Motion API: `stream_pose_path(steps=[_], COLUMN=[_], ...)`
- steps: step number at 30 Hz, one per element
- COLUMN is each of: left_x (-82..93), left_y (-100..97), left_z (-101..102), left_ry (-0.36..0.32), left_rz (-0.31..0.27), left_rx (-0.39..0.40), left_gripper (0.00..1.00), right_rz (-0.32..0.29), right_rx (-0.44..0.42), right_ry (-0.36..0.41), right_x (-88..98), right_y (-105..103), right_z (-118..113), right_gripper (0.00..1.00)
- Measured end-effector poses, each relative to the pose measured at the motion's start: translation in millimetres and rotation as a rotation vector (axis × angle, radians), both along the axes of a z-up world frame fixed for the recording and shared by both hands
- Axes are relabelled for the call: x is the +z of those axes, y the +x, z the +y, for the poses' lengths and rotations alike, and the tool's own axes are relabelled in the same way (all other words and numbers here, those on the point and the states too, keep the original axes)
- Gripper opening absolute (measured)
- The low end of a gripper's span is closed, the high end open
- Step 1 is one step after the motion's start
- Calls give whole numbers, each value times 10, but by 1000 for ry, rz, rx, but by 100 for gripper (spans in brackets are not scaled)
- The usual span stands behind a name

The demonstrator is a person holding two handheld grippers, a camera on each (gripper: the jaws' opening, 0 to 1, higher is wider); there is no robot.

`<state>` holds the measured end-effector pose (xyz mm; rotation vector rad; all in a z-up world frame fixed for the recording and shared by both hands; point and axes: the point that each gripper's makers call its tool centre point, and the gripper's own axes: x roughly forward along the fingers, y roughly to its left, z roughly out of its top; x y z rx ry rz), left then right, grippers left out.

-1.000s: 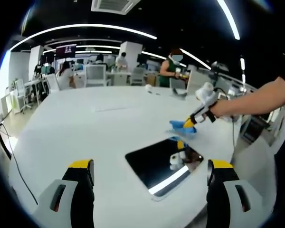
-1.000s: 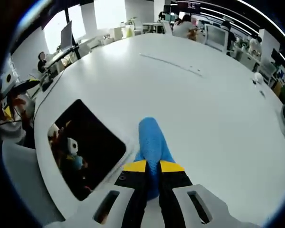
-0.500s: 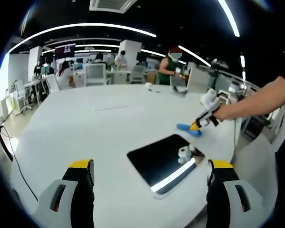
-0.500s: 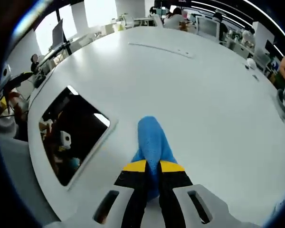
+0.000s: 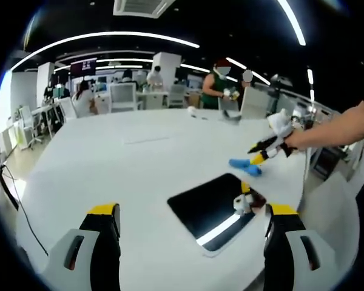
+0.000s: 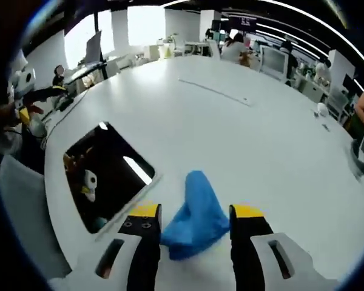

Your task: Wipe the mirror surface with the cleaning cloth until all visible marks leave the cleaned area.

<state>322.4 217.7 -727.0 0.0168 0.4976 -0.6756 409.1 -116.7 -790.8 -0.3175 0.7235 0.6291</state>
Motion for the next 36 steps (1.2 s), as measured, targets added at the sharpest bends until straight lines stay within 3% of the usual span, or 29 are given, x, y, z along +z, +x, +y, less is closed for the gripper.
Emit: stream_pose_path(steps=[4, 6, 8, 12, 18, 20, 24, 36], left_x=[84, 99, 130, 128, 130, 121, 72, 87], left_y=[88, 94, 83, 38, -30, -69, -127, -181], left_z=[-52, -61, -77, -110, -150, -193, -240, -53], left_ry=[9, 5, -18, -7, -15, -21, -15, -37], left_rz=[-42, -46, -48, -58, -60, -57, -61, -55], left_rx=[-16, -6, 16, 23, 28, 17, -6, 28], left_gripper=[100, 100, 100, 100, 100, 100, 100, 100], right_rz=[-68, -74, -80, -118, -120, -157, -175, -188], right_rx=[-30, -57, -60, -59, -75, -107, -132, -148], right_ry=[51, 82, 95, 126, 126, 163, 185, 234], right_x=[198, 244, 282, 343, 271, 342, 359, 353], right_y=[-29, -106, -235, -495, -816, -860, -968, -1039], right_z=[-200, -282, -374, -494, -615, -639, -638, -461], right_gripper=[83, 94, 99, 100, 100, 100, 100, 100])
